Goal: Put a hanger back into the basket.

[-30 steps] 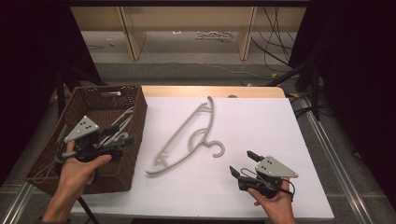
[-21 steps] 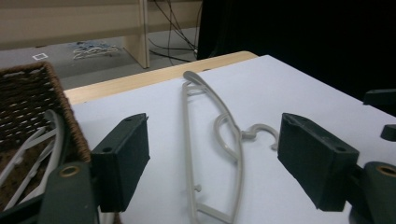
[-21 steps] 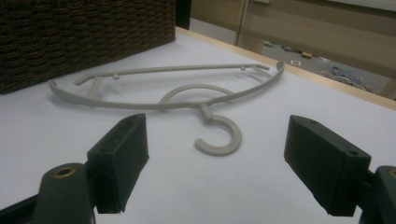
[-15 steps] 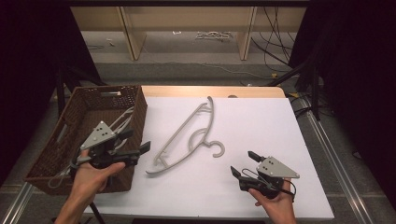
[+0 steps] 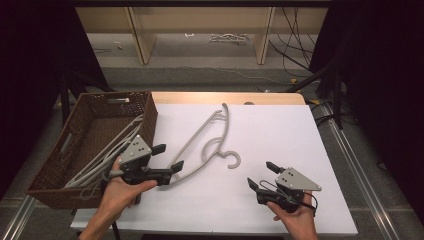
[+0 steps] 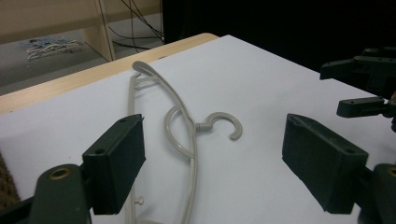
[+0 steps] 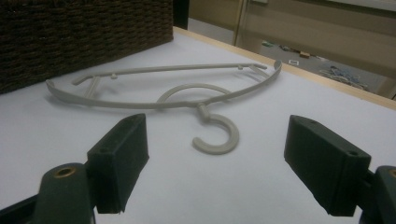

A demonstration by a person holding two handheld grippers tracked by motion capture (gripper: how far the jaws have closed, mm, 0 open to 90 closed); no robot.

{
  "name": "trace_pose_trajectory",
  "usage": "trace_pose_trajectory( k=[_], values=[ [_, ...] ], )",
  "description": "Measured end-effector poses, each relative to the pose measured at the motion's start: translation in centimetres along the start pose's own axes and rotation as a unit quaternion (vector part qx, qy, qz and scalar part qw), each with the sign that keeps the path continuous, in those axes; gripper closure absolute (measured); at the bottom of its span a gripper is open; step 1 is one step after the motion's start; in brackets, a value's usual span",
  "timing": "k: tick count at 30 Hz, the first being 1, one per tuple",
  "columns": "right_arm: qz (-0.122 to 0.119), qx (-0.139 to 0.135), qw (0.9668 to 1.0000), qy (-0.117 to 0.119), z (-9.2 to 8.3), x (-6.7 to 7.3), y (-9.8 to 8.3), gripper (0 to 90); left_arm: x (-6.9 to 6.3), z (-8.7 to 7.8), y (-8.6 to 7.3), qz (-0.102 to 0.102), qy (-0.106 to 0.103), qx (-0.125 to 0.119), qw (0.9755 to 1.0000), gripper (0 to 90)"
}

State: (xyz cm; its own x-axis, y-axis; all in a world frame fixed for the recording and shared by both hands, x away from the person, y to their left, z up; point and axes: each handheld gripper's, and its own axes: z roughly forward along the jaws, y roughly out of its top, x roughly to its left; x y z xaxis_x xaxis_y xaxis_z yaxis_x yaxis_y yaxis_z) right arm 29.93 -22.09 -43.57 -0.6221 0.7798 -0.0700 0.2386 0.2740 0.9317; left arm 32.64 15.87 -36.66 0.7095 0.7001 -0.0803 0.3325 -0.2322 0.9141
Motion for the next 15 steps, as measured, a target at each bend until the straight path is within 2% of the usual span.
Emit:
trace_pose_trajectory(
  k=[4, 5, 6, 11, 12, 14, 15],
  values=[
    [-0.004, 0.003, 1.0, 0.004, 0.0, 0.0, 0.0, 22.8, -0.6, 1.3, 0.1, 0.014, -0.008, 0.01, 0.9998, 21.2],
    [-0.007, -0.005, 1.0, -0.001, 0.1, 0.0, 0.0, 22.8, -0.6, 1.7, 0.1, 0.017, -0.008, 0.014, 0.9997, 21.2],
    [-0.007, -0.003, 1.0, 0.002, 0.0, -0.1, 0.1, 22.8, 0.5, 2.2, 0.5, 0.109, 0.021, 0.022, 0.9935, 21.0],
    [-0.008, -0.005, 1.0, 0.0, 0.1, 0.0, 0.0, 22.8, 0.6, 3.5, 0.1, 0.115, 0.04, 0.04, 0.9918, 20.1],
    [-0.008, -0.003, 1.0, 0.002, 0.0, 0.0, 0.1, 22.8, 0.6, 3.9, 0.0, 0.117, 0.048, 0.044, 0.991, 19.7],
    [-0.008, -0.003, 1.0, 0.001, 0.1, 0.0, 0.0, 22.8, 0.7, 4.5, -0.2, 0.122, 0.078, 0.053, 0.988, 19.8],
    [-0.008, -0.003, 1.0, 0.001, 0.1, 0.0, 0.0, 22.8, 0.6, 4.9, -0.2, 0.123, 0.077, 0.059, 0.9877, 19.8]
  ],
)
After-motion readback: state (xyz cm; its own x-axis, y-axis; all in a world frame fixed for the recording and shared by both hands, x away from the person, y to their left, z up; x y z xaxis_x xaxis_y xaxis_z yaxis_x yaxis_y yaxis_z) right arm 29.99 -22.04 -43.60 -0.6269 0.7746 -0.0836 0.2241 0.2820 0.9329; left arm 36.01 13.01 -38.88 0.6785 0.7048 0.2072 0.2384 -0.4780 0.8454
